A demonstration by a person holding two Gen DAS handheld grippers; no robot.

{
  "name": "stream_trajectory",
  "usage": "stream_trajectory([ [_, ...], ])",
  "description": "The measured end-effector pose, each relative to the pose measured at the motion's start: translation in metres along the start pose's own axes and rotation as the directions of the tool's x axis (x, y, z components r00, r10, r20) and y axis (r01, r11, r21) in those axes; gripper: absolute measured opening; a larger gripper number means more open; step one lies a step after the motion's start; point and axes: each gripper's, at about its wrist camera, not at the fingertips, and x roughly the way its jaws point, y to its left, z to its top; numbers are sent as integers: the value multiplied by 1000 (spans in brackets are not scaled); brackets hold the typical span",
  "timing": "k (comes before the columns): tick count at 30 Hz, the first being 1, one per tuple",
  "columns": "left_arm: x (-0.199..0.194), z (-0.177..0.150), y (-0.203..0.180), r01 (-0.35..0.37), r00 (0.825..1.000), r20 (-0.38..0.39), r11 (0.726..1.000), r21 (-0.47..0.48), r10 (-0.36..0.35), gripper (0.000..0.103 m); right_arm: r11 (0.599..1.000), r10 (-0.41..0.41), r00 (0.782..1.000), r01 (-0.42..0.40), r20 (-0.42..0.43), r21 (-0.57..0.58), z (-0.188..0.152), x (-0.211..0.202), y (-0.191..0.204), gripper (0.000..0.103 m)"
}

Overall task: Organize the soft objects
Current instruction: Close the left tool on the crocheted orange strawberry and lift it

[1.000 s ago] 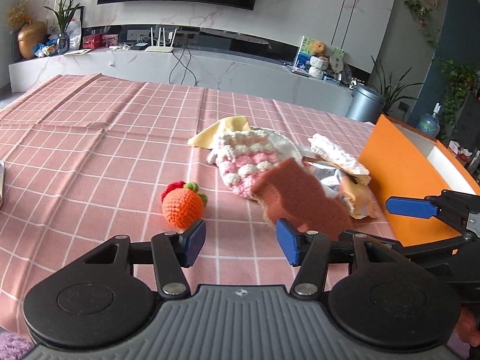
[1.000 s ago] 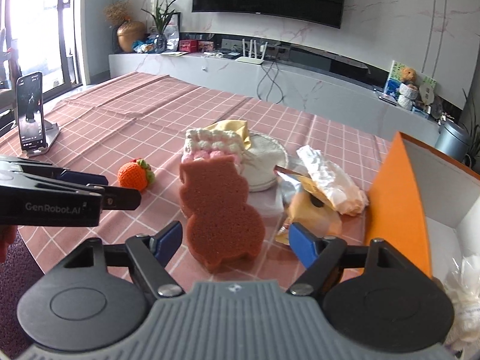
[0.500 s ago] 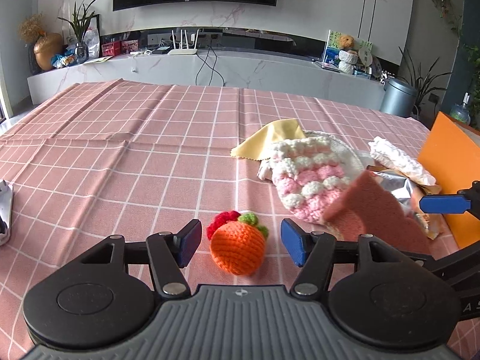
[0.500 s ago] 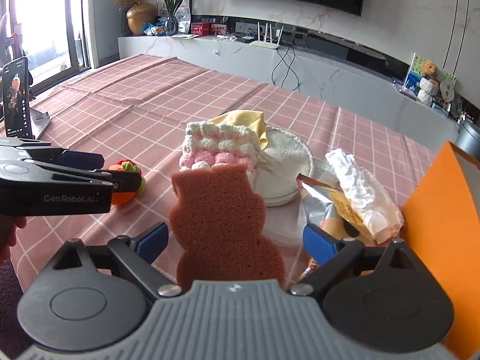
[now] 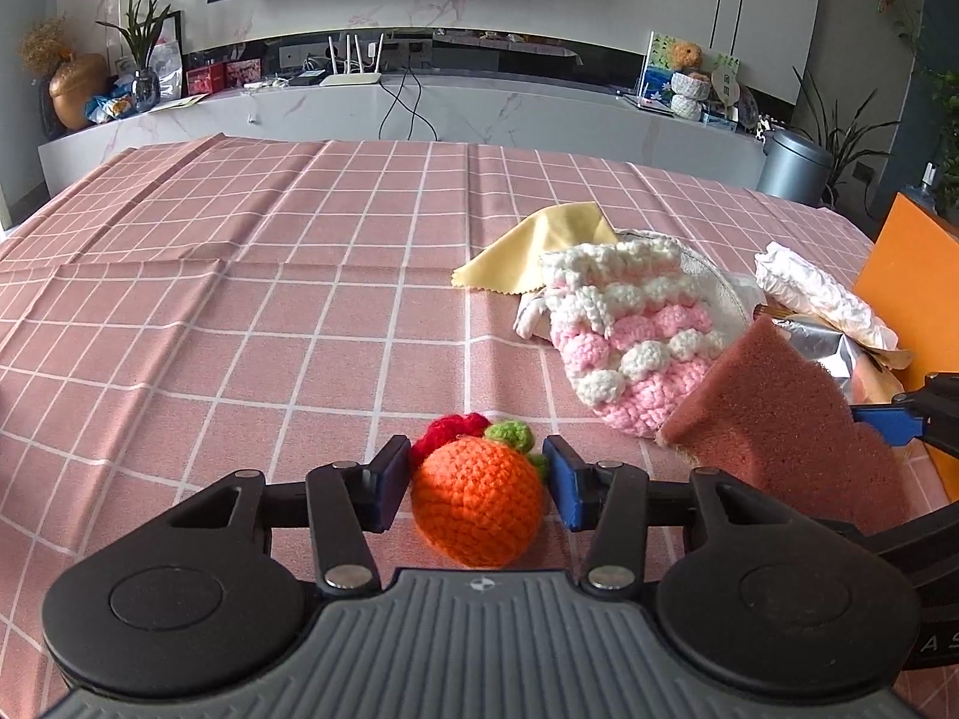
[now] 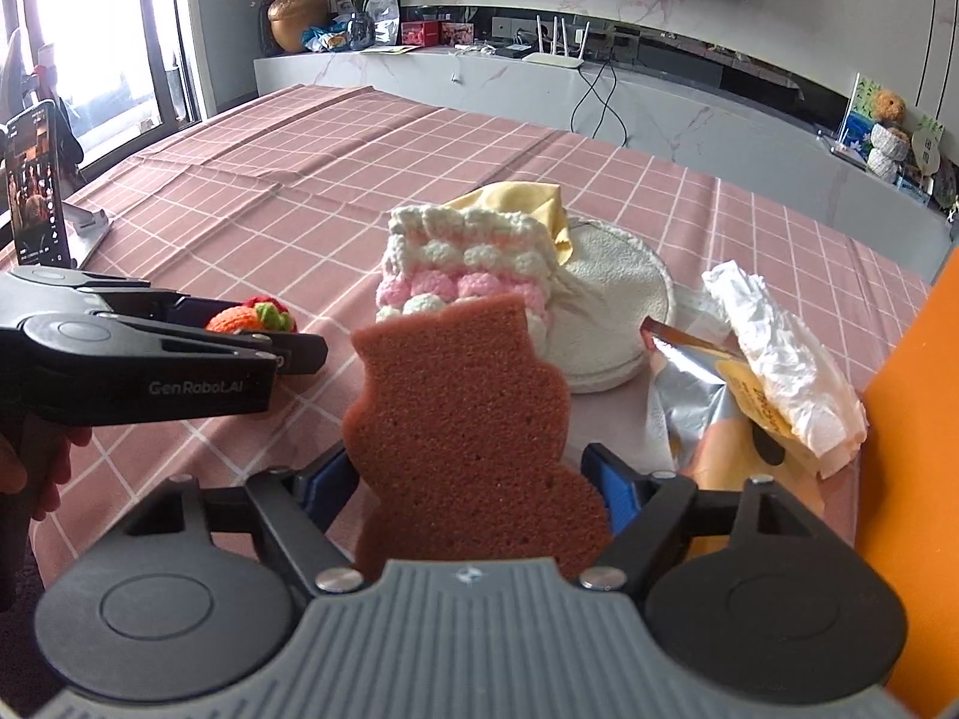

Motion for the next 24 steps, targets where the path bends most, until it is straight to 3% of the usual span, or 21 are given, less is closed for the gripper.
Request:
stream_trajectory([
  [17, -22, 1, -12, -3, 1000, 30, 1000, 1, 3, 50, 1000, -15, 999, 16, 51, -25, -1, -19, 7, 69],
  [24, -43, 2, -22, 30, 998, 50, 1000, -8, -30, 50, 999, 27, 997, -30, 76, 43, -2, -43, 0, 69],
])
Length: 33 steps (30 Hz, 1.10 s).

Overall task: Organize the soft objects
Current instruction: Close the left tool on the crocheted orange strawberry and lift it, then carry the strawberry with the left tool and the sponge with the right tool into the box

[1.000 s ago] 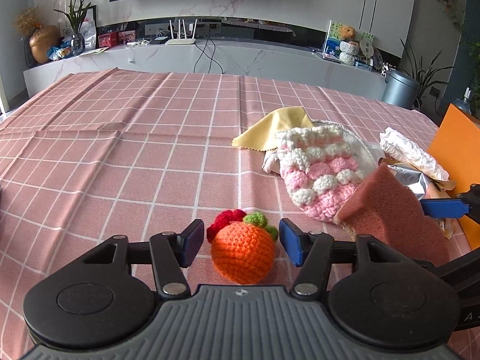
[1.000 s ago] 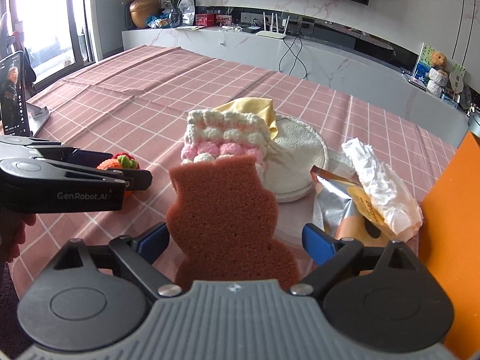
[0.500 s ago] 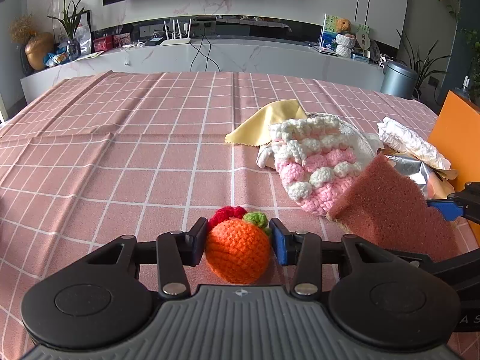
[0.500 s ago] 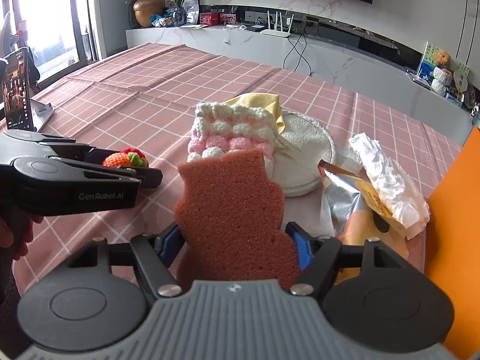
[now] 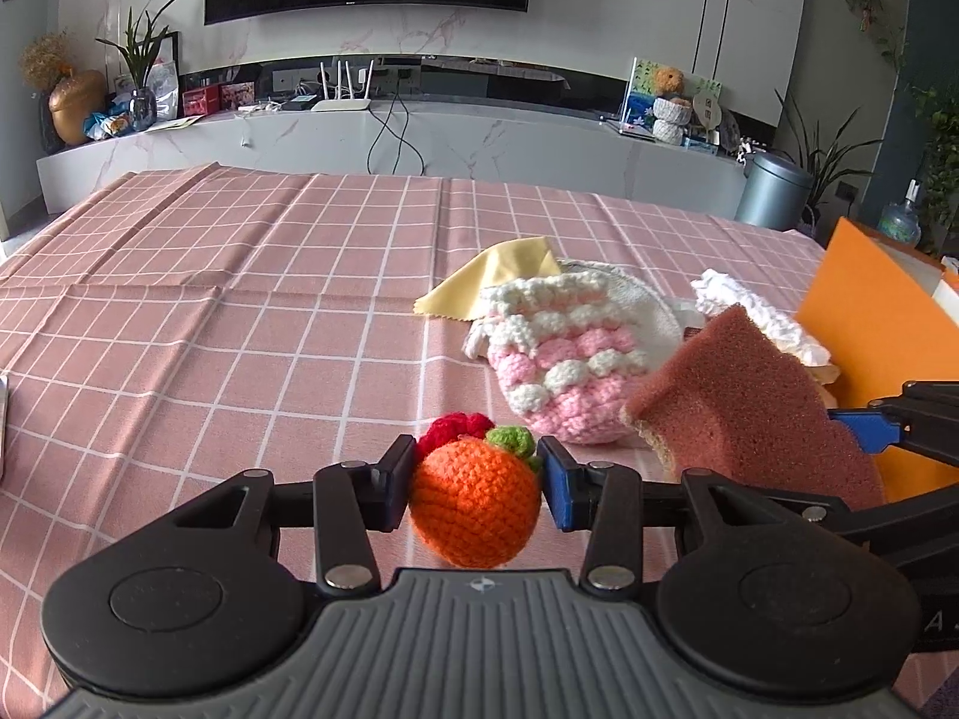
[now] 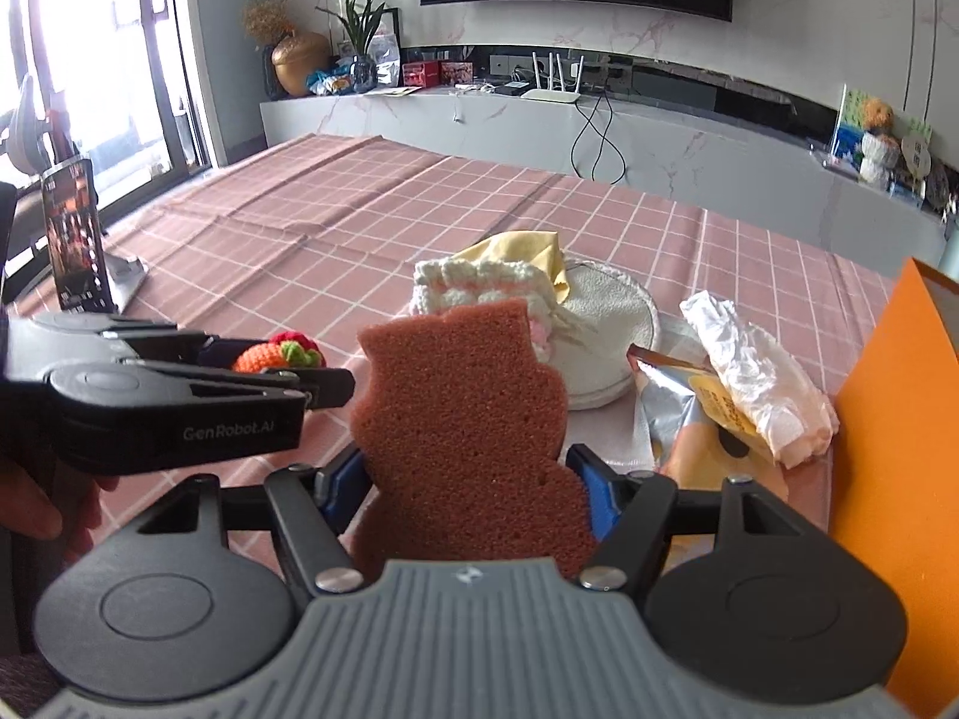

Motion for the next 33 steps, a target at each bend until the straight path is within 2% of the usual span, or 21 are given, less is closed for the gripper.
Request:
stream_trajectory([
  [13, -41, 7, -31, 55, 995, 75, 997, 46, -59, 50, 999, -22, 996, 18, 89, 49, -1, -59, -9, 69],
  [22, -69, 11, -50, 115, 980, 154, 989, 96, -129, 50, 995, -49, 988, 35, 146, 95, -5, -103, -23, 69],
  [27, -78, 15, -65, 145, 971, 172, 981, 128, -166, 50, 992, -83, 981, 65, 174, 105, -8, -127, -33, 69],
  [33, -84, 22, -101, 190, 954, 186, 956, 224, -233, 50, 985, -137, 969, 112, 203, 131, -7, -157, -57, 69],
])
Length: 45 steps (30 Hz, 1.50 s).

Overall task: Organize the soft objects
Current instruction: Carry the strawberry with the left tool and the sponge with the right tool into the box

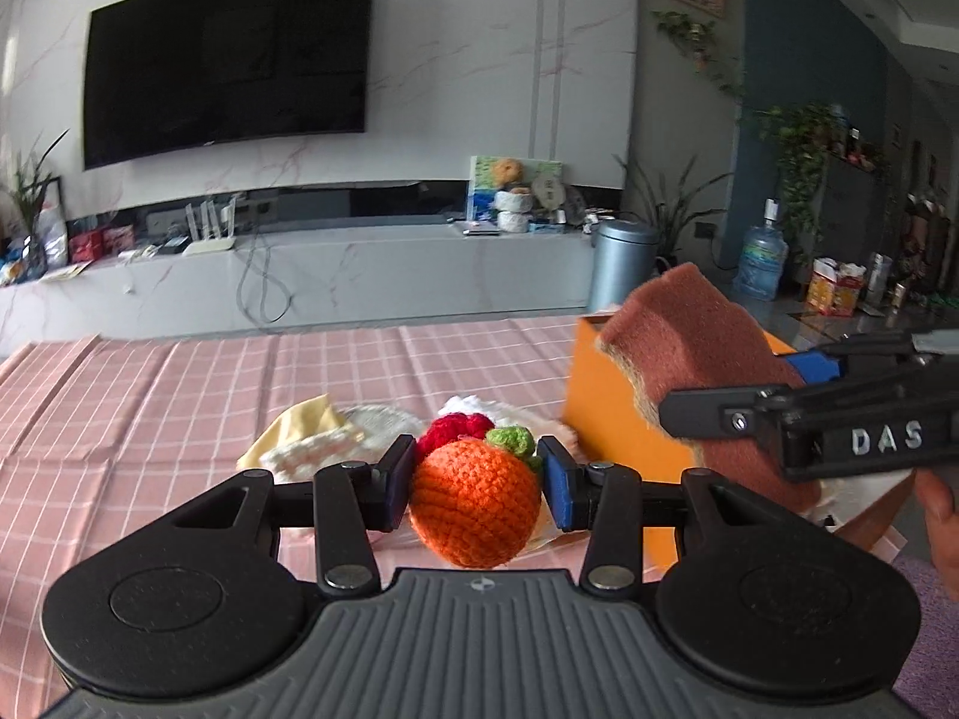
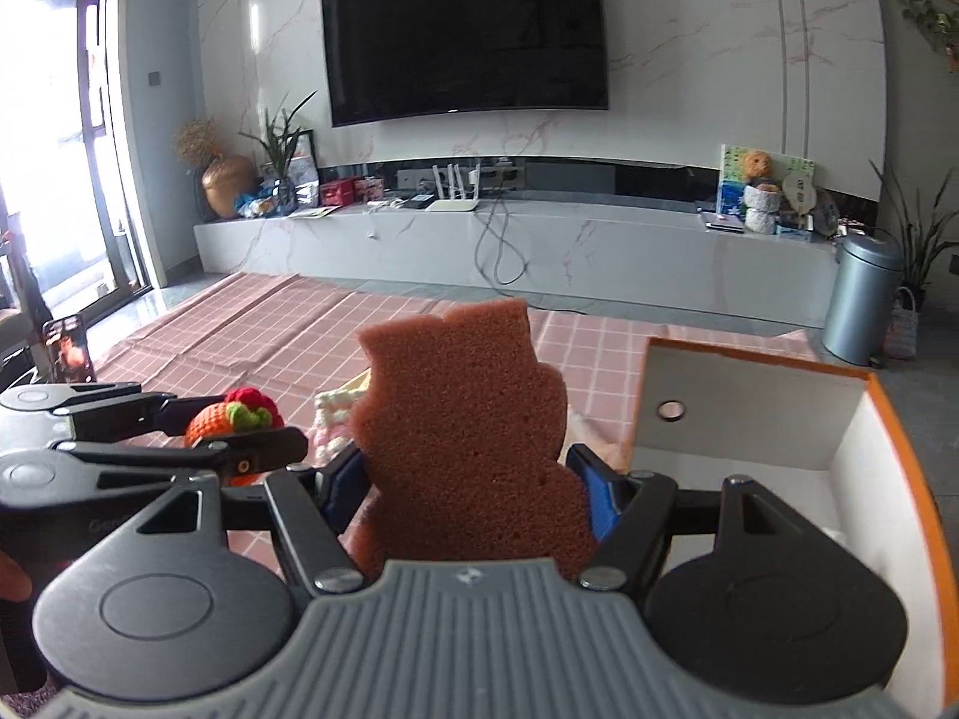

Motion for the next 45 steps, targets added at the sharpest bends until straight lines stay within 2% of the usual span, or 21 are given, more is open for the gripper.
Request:
stream_trajectory([
  [6, 16, 17, -42, 105, 994, 7, 989, 106, -106, 50, 996, -70, 997, 70, -13, 47, 12, -17, -40, 69],
  [12, 44, 31, -89, 203, 979, -28, 950, 238, -203, 50, 985, -146, 986, 153, -82, 81, 17, -21, -84, 69],
  [18, 76, 35, -127, 273, 962, -98, 895, 353, -254, 50, 967, -244, 950, 253, -194, 19, 21, -4, -125, 69],
  [22, 98, 34, -147, 313, 949, -159, 855, 414, -271, 50, 957, -287, 922, 287, -259, -38, 19, 17, -145, 70],
  [28, 127, 22, -163, 344, 936, -252, 781, 521, -244, 50, 952, -305, 884, 280, -353, -120, 14, 57, -168, 70],
  [35, 154, 8, -171, 370, 921, -336, 707, 603, -196, 50, 947, -312, 856, 244, -412, -210, 9, 86, -173, 71],
  [41, 170, -1, -171, 396, 899, -409, 687, 610, -155, 51, 936, -328, 842, 231, -428, -264, 8, 98, -171, 71],
  [45, 175, -6, -170, 395, 891, -435, 690, 607, -127, 52, 931, -330, 834, 212, -443, -296, 6, 105, -172, 71],
])
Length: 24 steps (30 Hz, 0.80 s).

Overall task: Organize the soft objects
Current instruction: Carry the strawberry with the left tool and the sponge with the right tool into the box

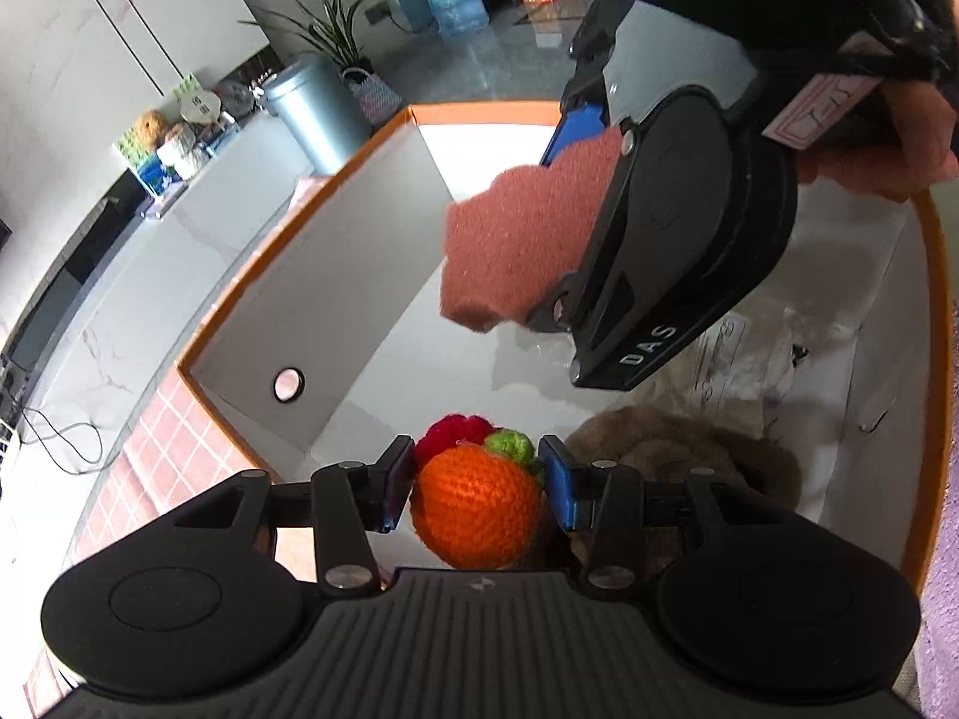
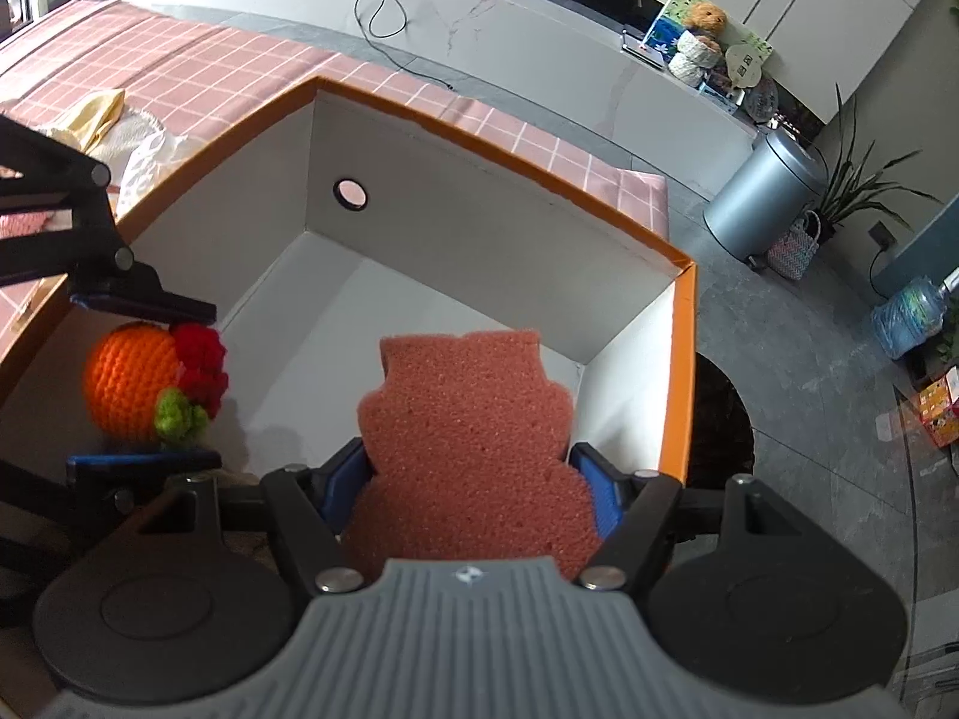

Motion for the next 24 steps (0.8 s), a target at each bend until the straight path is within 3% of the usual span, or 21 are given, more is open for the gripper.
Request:
stream_trajectory([
  [9, 4, 0, 0, 15, 1000, -16, 1000, 20, -15, 56, 1000, -6, 1000, 5, -24, -17, -1, 6, -2, 73],
  [16, 2, 2, -2, 1, 1000, 1, 999, 37, -1, 77, 1000, -1, 1000, 1, -20, -11, -2, 3, -5, 77],
  [24, -9, -1, 1, -20, 1000, 23, 1000, 20, 20, 83, 999, 19, 1000, -18, -16, 34, -3, -1, -9, 79],
])
